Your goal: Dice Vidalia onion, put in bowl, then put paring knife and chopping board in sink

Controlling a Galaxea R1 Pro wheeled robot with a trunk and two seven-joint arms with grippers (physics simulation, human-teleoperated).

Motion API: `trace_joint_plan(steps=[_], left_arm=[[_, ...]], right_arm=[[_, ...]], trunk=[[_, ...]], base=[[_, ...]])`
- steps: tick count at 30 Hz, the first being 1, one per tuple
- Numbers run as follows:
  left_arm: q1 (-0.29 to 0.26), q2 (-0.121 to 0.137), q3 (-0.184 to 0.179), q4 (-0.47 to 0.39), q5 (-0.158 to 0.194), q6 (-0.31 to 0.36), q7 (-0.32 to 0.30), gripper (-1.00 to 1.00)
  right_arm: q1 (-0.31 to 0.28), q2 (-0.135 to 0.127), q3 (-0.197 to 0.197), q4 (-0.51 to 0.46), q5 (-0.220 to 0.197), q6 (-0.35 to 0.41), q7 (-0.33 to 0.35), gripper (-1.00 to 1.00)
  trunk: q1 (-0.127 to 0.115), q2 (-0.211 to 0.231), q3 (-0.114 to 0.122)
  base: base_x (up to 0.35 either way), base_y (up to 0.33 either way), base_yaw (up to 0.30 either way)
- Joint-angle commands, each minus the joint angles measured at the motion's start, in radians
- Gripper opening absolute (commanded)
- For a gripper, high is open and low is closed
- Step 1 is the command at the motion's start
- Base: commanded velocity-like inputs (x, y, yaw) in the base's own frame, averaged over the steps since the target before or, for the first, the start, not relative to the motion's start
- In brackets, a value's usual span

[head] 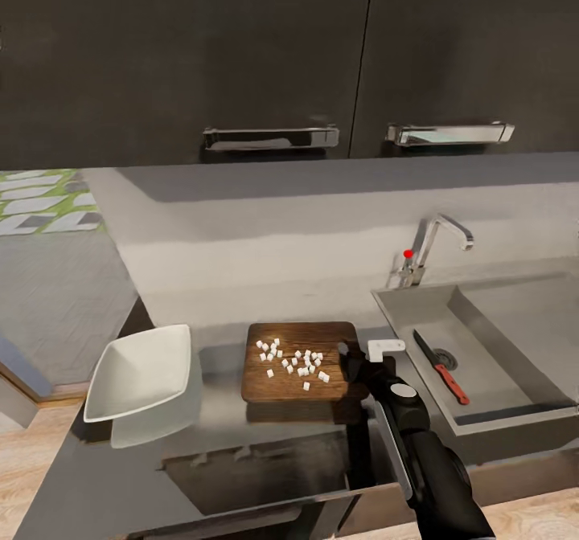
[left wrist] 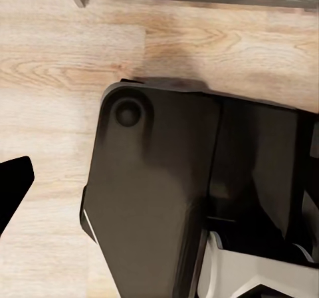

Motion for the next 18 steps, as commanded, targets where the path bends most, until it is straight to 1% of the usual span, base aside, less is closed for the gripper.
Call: trace_joint_plan(steps=[1, 8, 13, 18], left_arm=[[0.0, 0.0, -0.002, -0.001, 0.01, -0.002, 0.003, 1.0], [0.0, 0.0, -0.002, -0.001, 0.01, -0.002, 0.003, 1.0], [0.0, 0.0, -0.002, -0.001, 0.01, -0.002, 0.003, 1.0], [0.0, 0.0, -0.002, -0.001, 0.01, -0.002, 0.003, 1.0]], right_arm=[[-0.001, 0.0, 0.001, -0.001, 0.008, 0.007, -0.002, -1.0], [-0.001, 0.0, 0.004, -0.001, 0.008, 0.007, -0.002, -1.0], [-0.001, 0.0, 0.004, -0.001, 0.008, 0.007, -0.002, -1.0], [-0.001, 0.0, 0.004, -0.001, 0.008, 0.007, -0.002, -1.0]], trunk=[[0.001, -0.002, 0.0], [0.001, -0.002, 0.011], [0.001, -0.002, 0.019], [0.001, -0.002, 0.027]], base=[[-0.007, 0.0, -0.057], [-0.002, 0.0, -0.014], [-0.057, 0.007, -0.001], [-0.089, 0.161, 0.0]])
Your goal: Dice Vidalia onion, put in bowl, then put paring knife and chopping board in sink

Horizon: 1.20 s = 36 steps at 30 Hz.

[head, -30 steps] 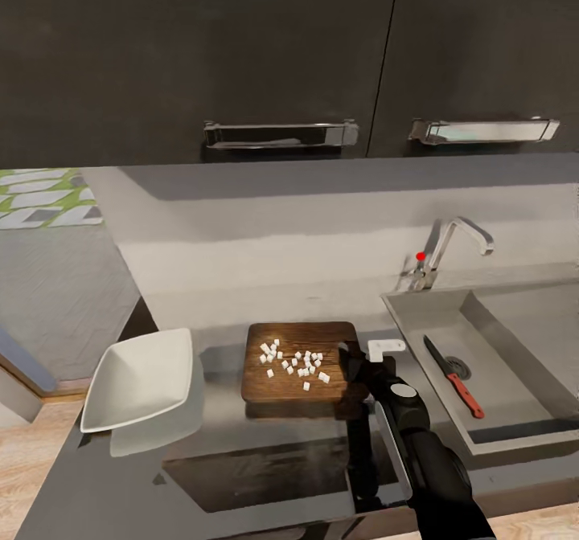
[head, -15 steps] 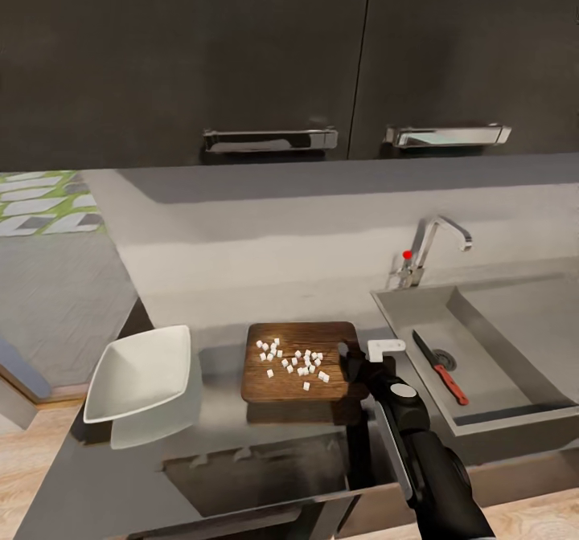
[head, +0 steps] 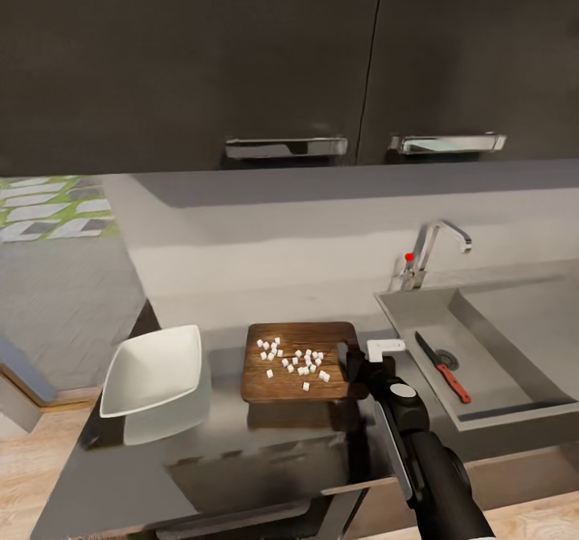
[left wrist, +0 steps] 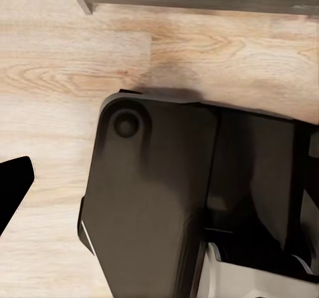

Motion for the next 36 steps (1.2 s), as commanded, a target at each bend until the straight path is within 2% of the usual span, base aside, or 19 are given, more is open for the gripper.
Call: trace_joint_plan(steps=[1, 13, 20, 26, 36], left_arm=[[0.0, 0.0, -0.002, -0.001, 0.01, -0.002, 0.003, 1.0], [0.0, 0.0, -0.002, -0.001, 0.009, -0.002, 0.003, 1.0], [0.0, 0.0, -0.002, -0.001, 0.009, -0.002, 0.003, 1.0], [0.0, 0.0, -0.002, 0.004, 0.009, -0.002, 0.003, 1.0], [0.0, 0.0, -0.002, 0.007, 0.01, -0.002, 0.003, 1.0]], right_arm=[[-0.001, 0.0, 0.001, -0.001, 0.007, 0.007, -0.002, -1.0], [-0.001, 0.0, 0.003, -0.001, 0.007, 0.007, -0.002, -1.0], [-0.001, 0.0, 0.004, -0.001, 0.007, 0.009, -0.002, -1.0], [-0.001, 0.0, 0.003, -0.001, 0.008, 0.056, -0.002, -1.0], [-0.001, 0.002, 0.003, -0.001, 0.008, 0.063, -0.002, -1.0]], trunk=[[0.001, -0.002, 0.0], [0.001, -0.002, 0.019], [0.001, -0.002, 0.03], [0.001, -0.002, 0.04], [0.001, -0.002, 0.056]], base=[[-0.091, 0.222, 0.0], [-0.053, 0.233, 0.0], [-0.001, 0.022, 0.0], [0.0, 0.0, 0.0], [0.0, 0.006, 0.0]])
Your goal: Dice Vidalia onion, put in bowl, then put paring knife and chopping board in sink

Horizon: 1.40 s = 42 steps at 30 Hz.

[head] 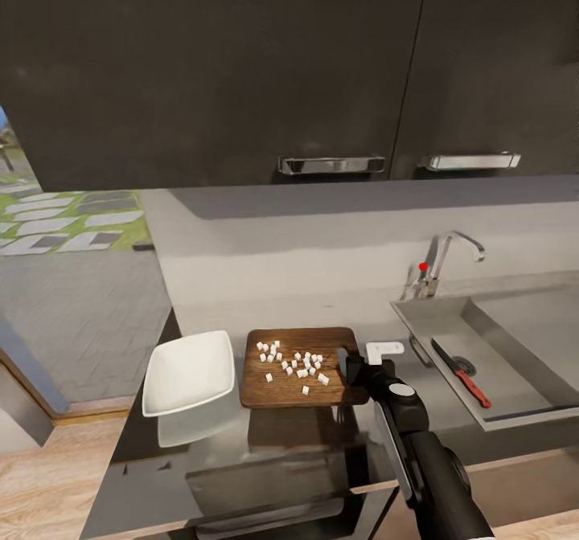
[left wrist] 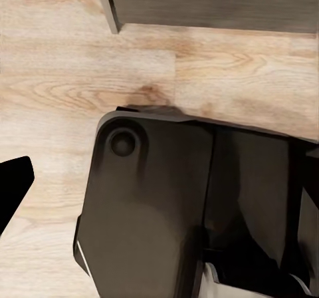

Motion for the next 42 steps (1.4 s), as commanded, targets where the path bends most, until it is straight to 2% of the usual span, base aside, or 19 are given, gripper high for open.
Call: trace_joint_plan(steps=[1, 23, 35, 42], left_arm=[[0.0, 0.0, -0.002, -0.001, 0.009, -0.002, 0.003, 1.0], [0.0, 0.0, -0.002, -0.001, 0.009, -0.002, 0.003, 1.0], [0.0, 0.0, -0.002, -0.001, 0.01, -0.002, 0.003, 1.0], [0.0, 0.0, -0.002, -0.001, 0.009, -0.002, 0.003, 1.0]], right_arm=[[-0.001, 0.0, 0.001, -0.001, 0.007, 0.006, -0.001, -1.0], [-0.001, 0.0, 0.001, -0.002, 0.007, 0.006, -0.001, -1.0], [-0.001, 0.0, 0.003, -0.002, 0.007, 0.006, -0.001, -1.0], [-0.001, 0.001, 0.003, -0.002, 0.007, 0.012, -0.001, -1.0]], trunk=[[0.001, -0.002, 0.0], [0.001, -0.002, 0.035], [0.001, -0.002, 0.054], [0.001, -0.002, 0.066]], base=[[0.0, 0.076, 0.0], [0.002, 0.174, 0.0], [0.107, 0.216, 0.0], [0.012, 0.019, 0.0]])
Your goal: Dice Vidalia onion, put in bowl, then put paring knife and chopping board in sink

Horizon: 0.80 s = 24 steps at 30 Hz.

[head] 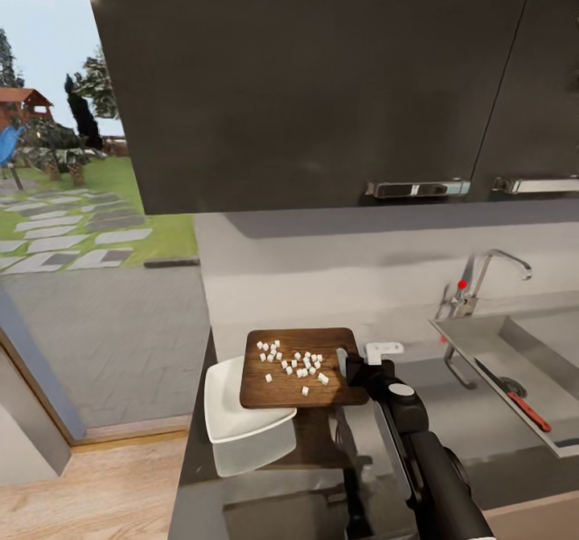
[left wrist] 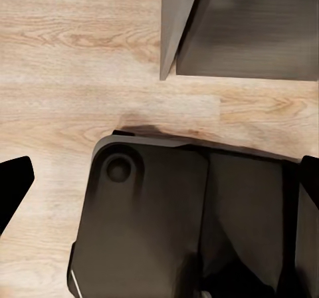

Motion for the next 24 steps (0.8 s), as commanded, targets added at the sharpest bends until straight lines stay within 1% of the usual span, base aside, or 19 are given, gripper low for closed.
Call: trace_joint_plan(steps=[1, 7, 13, 20, 24], left_arm=[[0.0, 0.0, -0.002, -0.001, 0.01, -0.002, 0.003, 1.0], [0.0, 0.0, -0.002, -0.001, 0.01, -0.002, 0.003, 1.0], [0.0, 0.0, -0.002, -0.001, 0.01, -0.002, 0.003, 1.0], [0.0, 0.0, -0.002, -0.001, 0.01, -0.002, 0.003, 1.0], [0.0, 0.0, -0.002, -0.001, 0.01, -0.002, 0.003, 1.0]], right_arm=[[-0.001, 0.0, 0.001, -0.001, 0.008, 0.012, -0.001, -1.0], [-0.001, 0.002, 0.001, -0.001, 0.008, 0.028, -0.002, -1.0], [-0.001, -0.001, 0.003, -0.001, 0.008, 0.029, -0.002, -1.0], [-0.001, -0.002, 0.004, 0.0, 0.009, 0.03, -0.002, -1.0], [-0.001, -0.002, 0.004, 0.0, 0.009, 0.03, -0.002, -1.0]], trunk=[[0.001, -0.002, 0.0], [0.001, -0.002, 0.009], [0.001, -0.002, 0.011], [0.001, -0.002, 0.011], [0.001, -0.002, 0.011]], base=[[0.001, 0.002, 0.0], [0.0, 0.0, 0.0], [0.0, 0.0, 0.011], [0.0, 0.0, 0.225], [0.0, 0.0, 0.089]])
